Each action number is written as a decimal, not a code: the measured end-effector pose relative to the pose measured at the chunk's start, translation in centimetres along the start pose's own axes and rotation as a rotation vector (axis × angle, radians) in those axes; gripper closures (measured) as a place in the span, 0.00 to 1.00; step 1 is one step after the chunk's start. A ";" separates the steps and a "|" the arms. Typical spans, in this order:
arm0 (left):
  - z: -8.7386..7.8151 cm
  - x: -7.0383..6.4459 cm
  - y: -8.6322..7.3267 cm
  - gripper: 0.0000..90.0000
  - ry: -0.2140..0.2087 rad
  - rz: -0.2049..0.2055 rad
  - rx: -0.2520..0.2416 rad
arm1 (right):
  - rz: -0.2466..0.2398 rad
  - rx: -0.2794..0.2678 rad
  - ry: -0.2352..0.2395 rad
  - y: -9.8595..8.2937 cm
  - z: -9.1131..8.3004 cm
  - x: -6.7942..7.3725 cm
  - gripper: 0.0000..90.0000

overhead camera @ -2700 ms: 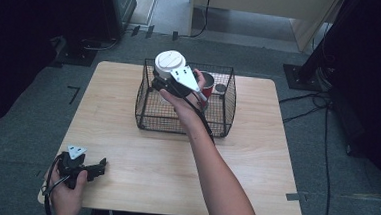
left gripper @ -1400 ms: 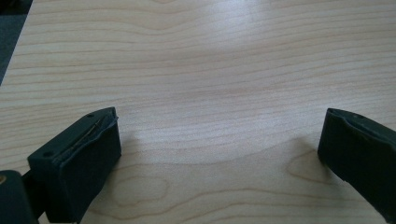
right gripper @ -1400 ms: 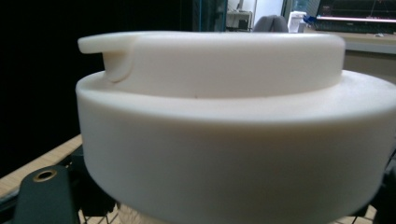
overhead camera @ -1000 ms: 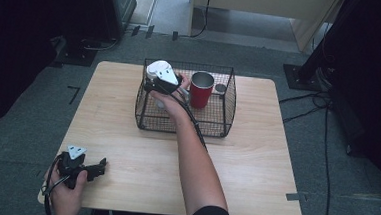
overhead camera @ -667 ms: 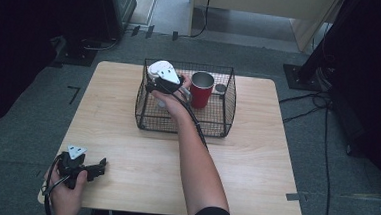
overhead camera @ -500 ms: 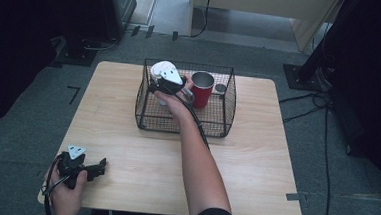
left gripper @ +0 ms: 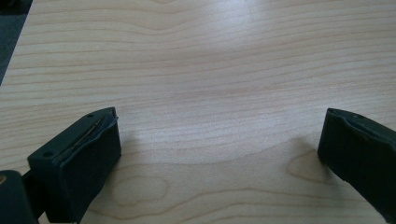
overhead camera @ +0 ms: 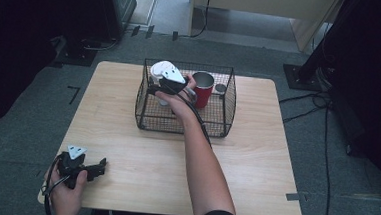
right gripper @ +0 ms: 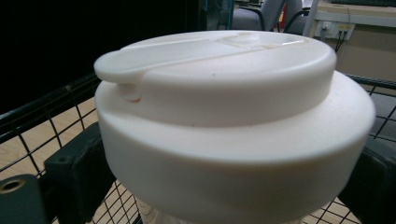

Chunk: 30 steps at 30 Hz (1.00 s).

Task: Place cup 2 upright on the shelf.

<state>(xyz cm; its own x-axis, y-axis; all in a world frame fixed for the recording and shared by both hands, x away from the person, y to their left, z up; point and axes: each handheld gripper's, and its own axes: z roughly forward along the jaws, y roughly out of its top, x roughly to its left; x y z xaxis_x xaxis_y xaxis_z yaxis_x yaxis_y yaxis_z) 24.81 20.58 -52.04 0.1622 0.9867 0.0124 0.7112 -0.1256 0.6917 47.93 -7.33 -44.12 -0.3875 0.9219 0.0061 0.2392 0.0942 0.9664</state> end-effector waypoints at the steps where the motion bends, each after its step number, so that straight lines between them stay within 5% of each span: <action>1: 0.0 0.0 0.0 0.00 -0.001 0.001 0.002 | 0.002 0.002 0.004 0.1 0.0 0.0 0.05; 9: 0.0 0.0 0.0 0.00 0.000 0.002 0.002 | 0.012 -0.004 0.023 0.6 -0.6 -0.1 0.00; 30: 0.0 0.0 0.0 0.00 0.000 0.000 0.001 | 0.022 -0.099 0.055 3.1 -6.1 -1.5 0.00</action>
<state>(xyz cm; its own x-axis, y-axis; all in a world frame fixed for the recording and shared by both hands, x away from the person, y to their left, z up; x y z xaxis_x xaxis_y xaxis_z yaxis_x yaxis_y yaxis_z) 24.81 20.59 -52.04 0.1626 0.9866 0.0124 0.7117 -0.1260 0.6911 43.77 -10.69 -39.60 -0.4317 0.9012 0.0387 0.1604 0.0345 0.9864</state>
